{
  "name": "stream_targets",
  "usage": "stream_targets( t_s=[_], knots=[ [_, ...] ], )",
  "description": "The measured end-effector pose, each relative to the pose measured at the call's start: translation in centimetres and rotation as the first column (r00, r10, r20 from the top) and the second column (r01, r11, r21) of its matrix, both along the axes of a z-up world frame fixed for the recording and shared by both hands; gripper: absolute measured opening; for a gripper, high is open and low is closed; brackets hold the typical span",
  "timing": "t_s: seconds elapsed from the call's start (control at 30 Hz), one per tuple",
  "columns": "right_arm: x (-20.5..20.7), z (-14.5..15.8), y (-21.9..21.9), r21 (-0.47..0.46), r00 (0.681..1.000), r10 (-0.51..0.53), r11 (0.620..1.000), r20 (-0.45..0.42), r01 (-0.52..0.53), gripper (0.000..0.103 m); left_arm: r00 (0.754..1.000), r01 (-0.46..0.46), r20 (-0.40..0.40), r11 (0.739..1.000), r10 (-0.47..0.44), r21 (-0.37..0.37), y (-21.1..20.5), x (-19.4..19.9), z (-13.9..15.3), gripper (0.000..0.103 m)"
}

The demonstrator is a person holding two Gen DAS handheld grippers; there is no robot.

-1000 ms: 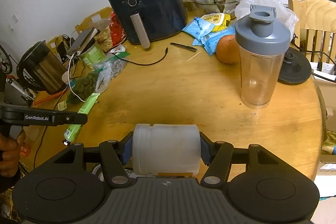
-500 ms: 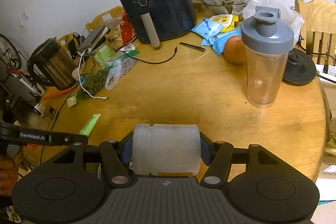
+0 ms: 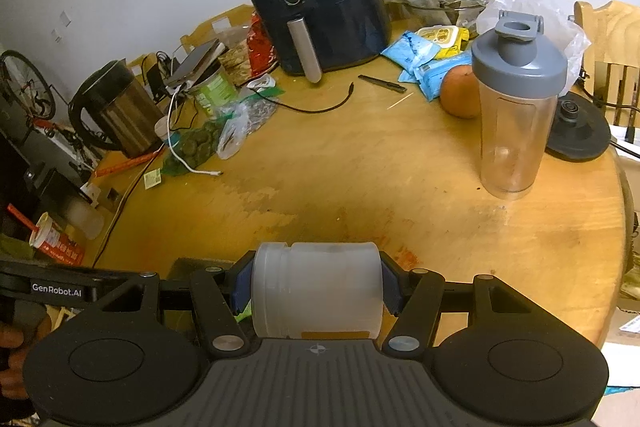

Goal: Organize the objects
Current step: 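Carry the green tube into the box and open the left tool, then lower the white jar into the box and open the right tool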

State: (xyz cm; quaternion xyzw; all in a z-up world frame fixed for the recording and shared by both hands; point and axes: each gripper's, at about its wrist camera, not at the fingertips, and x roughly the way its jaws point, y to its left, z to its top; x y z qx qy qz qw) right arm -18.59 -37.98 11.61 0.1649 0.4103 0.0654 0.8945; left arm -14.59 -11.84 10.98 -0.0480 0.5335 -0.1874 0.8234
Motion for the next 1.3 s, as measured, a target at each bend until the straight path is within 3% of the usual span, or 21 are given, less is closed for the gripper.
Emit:
stream_targets(
  t_s=[0.2,0.23,0.27,0.73,1.03,1.1,1.17,1.3],
  knots=[
    [-0.3,-0.1,0.6,-0.002,1.000,0.028,1.000,-0.005,-0.028,0.064,0.996,0.041,0.074,0.991,-0.051,0.125,-1.0,-1.2,0.3,0.060],
    [-0.4,-0.1,0.7,-0.003,0.999,0.032,0.999,-0.006,-0.032,0.064,0.995,0.046,0.078,0.989,-0.058,0.138,-1.1,-1.3,0.3,0.062],
    [-0.4,-0.2,0.8,-0.003,0.999,0.036,0.999,-0.007,-0.036,0.064,0.995,0.049,0.081,0.988,-0.062,0.145,-1.2,-1.5,0.3,0.070],
    [-0.1,0.2,2.5,-0.025,0.997,0.080,0.997,-0.001,-0.080,0.064,0.996,-0.011,0.093,0.981,-0.008,0.194,-0.1,-2.4,0.4,0.085],
    [1.5,0.6,3.9,-0.060,0.995,0.105,0.993,-0.003,-0.105,0.065,0.992,-0.048,0.124,0.985,0.027,0.163,1.2,-2.7,1.0,0.100],
    [1.9,0.6,4.1,-0.073,0.995,0.099,0.992,-0.004,-0.099,0.071,0.991,-0.054,0.131,0.985,0.033,0.162,1.4,-2.7,1.1,0.103],
    [2.1,0.8,4.2,-0.082,0.995,0.095,0.992,0.007,-0.094,0.091,0.990,-0.058,0.138,0.984,0.035,0.170,1.5,-2.8,1.2,0.103],
    [2.3,1.3,4.4,-0.122,0.994,0.103,0.988,0.020,-0.100,0.103,0.987,-0.067,0.155,0.974,0.034,0.215,1.5,-2.9,1.3,0.103]
  ],
)
